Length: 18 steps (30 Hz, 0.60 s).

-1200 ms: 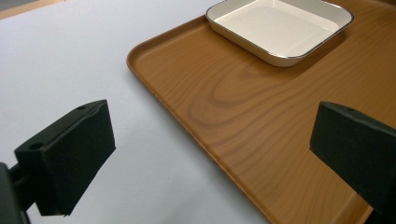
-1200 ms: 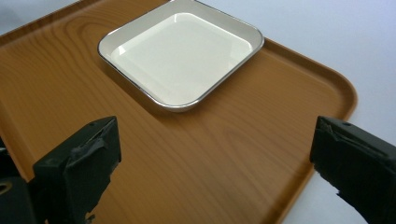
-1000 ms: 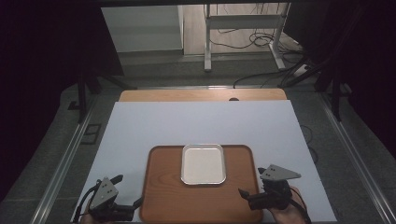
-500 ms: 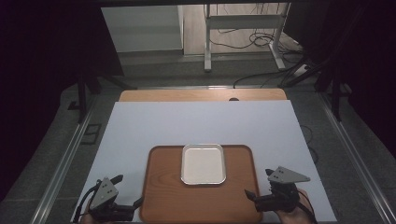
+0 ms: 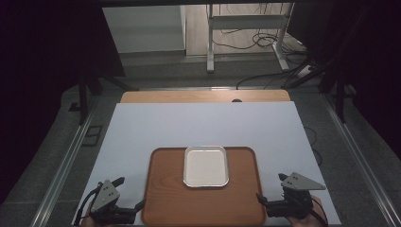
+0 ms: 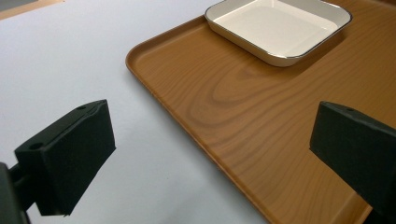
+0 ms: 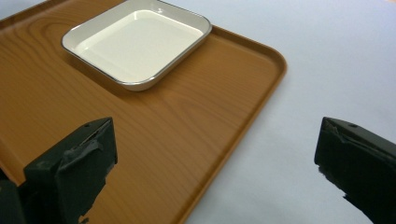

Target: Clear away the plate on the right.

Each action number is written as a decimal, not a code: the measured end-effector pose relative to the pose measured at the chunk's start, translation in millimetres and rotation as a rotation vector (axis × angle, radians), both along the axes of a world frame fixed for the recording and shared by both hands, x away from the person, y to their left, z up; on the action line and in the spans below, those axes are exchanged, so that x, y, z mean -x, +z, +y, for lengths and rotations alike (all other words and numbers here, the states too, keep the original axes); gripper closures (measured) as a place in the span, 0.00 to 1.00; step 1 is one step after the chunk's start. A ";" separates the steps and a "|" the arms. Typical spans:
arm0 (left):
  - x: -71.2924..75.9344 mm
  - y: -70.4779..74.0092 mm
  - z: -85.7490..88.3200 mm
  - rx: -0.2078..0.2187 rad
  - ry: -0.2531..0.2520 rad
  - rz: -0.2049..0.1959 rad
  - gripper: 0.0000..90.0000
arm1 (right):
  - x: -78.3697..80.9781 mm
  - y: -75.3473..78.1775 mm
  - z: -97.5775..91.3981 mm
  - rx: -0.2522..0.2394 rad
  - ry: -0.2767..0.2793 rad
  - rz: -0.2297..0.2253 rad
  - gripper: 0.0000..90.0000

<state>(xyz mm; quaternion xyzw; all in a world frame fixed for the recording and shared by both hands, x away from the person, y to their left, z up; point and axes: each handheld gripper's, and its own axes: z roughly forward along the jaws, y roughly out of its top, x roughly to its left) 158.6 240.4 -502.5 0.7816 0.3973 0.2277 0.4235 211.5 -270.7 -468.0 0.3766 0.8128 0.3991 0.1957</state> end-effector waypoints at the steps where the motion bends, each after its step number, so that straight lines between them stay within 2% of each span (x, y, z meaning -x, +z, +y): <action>1: 0.0 0.0 0.0 0.000 0.000 0.000 0.00 | 0.6 -0.3 -1.6 -0.002 -0.005 -0.001 0.00; 13: 0.0 0.0 0.2 0.002 0.000 0.000 0.00 | 7.6 -8.4 -16.2 0.007 -0.047 -0.005 0.00; 18: 0.1 0.0 0.2 0.001 0.000 0.000 0.00 | 7.7 -13.4 -20.2 0.012 -0.060 0.016 0.00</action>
